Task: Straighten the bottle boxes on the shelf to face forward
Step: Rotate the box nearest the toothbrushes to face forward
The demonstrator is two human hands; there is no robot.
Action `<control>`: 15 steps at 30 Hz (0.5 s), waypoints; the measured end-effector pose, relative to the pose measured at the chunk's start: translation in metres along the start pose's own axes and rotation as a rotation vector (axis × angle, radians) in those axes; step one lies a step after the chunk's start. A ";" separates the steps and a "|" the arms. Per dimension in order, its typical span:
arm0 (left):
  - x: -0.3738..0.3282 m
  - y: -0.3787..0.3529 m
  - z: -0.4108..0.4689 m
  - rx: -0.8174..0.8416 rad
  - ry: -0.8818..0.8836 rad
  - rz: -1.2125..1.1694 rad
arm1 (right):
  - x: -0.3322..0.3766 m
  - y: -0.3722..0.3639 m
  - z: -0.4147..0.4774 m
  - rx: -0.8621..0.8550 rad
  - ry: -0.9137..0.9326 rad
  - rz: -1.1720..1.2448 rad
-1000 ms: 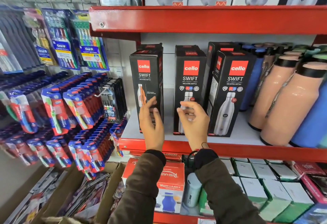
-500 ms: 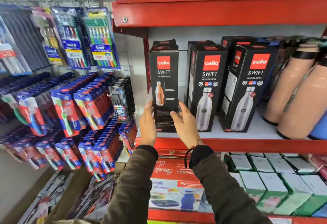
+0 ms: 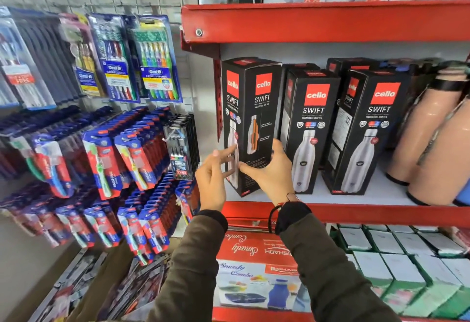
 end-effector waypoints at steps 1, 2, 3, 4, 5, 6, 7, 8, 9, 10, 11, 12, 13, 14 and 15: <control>0.000 0.000 0.002 0.005 -0.015 0.015 | -0.001 0.000 0.000 0.001 -0.003 0.015; 0.001 0.001 0.003 -0.003 -0.028 0.039 | -0.001 0.000 0.000 0.008 -0.004 0.028; 0.003 0.003 0.006 -0.018 -0.028 0.075 | -0.002 0.000 0.000 0.019 -0.003 0.035; 0.006 0.004 0.009 -0.025 -0.006 0.113 | -0.002 -0.001 0.000 0.031 -0.001 0.038; 0.011 0.003 0.012 -0.011 0.037 0.146 | -0.003 -0.002 0.001 0.043 0.000 0.038; 0.017 0.002 0.015 0.026 0.093 0.167 | -0.002 -0.002 0.001 0.055 0.003 0.037; 0.022 -0.001 0.017 0.075 0.149 0.173 | -0.002 -0.003 0.001 0.071 0.011 0.033; 0.026 -0.004 0.019 0.118 0.197 0.165 | 0.000 -0.004 0.002 0.090 0.024 0.022; 0.028 -0.005 0.020 0.151 0.222 0.152 | 0.000 -0.007 0.002 0.120 0.033 0.010; 0.027 -0.006 0.021 0.171 0.217 0.136 | -0.001 -0.009 0.002 0.158 0.034 -0.002; 0.025 -0.007 0.021 0.181 0.201 0.126 | -0.002 -0.012 0.002 0.197 0.031 -0.015; 0.024 -0.007 0.021 0.183 0.190 0.121 | -0.003 -0.015 0.002 0.225 0.027 -0.028; 0.025 -0.006 0.021 0.179 0.185 0.119 | -0.005 -0.016 0.003 0.240 0.027 -0.037; 0.025 -0.006 0.020 0.171 0.181 0.119 | -0.006 -0.017 0.003 0.245 0.030 -0.046; 0.026 -0.005 0.019 0.163 0.177 0.121 | -0.006 -0.017 0.004 0.241 0.035 -0.052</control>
Point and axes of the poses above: each hand's wrist, its own z-axis towards the middle knuckle, its own y-axis out of the back of the hand, x = y × z, the point moved 7 cm from there along z, towards the middle knuckle, and after that the axes turned 10 degrees about -y, right-handed, at the moved point
